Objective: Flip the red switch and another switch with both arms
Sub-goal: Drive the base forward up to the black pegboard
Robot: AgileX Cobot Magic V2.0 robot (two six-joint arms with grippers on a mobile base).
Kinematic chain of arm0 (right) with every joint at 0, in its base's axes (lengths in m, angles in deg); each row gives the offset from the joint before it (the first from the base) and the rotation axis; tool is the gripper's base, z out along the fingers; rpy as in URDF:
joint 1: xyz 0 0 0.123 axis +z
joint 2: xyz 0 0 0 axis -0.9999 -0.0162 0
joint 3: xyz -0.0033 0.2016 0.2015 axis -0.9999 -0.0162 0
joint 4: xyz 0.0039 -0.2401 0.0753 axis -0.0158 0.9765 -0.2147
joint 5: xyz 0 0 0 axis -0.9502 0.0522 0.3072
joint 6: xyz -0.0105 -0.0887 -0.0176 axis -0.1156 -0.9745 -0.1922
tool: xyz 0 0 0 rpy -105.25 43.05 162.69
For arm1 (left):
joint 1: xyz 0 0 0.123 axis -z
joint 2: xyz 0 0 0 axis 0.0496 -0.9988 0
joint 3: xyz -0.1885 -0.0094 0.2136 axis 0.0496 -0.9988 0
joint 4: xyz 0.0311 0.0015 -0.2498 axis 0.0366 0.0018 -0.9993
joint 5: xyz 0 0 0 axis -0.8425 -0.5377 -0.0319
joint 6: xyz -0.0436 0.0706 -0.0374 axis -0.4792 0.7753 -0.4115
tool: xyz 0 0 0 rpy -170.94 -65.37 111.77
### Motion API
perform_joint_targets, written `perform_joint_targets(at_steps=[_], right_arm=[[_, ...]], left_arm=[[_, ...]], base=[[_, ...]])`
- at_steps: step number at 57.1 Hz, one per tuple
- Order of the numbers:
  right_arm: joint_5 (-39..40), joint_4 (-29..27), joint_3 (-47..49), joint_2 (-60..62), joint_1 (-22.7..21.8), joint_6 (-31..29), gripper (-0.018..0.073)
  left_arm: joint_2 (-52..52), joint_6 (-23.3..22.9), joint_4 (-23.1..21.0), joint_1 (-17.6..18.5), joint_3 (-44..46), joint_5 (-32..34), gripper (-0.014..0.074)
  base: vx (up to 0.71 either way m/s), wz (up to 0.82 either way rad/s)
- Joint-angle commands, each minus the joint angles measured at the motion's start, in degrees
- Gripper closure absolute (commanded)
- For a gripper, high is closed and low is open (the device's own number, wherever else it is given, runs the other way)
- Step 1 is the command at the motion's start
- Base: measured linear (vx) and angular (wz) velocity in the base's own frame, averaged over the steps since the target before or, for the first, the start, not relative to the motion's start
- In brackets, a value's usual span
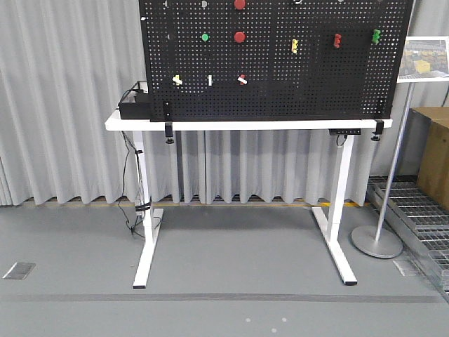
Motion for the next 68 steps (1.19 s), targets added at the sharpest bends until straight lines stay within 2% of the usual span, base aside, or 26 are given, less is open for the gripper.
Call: perform_joint_targets(at_steps=[1,51,68], right_arm=[[5.1,0.3,-0.3,0.5,-0.3,-0.2,0.0565],[5.1,0.3,-0.3,0.5,-0.3,-0.2,0.0565],[5.0,0.3,-0.3,0.5,-0.3,-0.2,0.0565]], left_arm=[[1.1,-0.7,-0.6,-0.1,-1.1,5.0,0.0594],[1.1,-0.7,-0.6,-0.1,-1.1,5.0,0.0594],[1.1,-0.7,-0.6,-0.1,-1.1,5.0,0.0594]], base=[[0.00,0.00],[0.01,0.00],[0.17,0.02]])
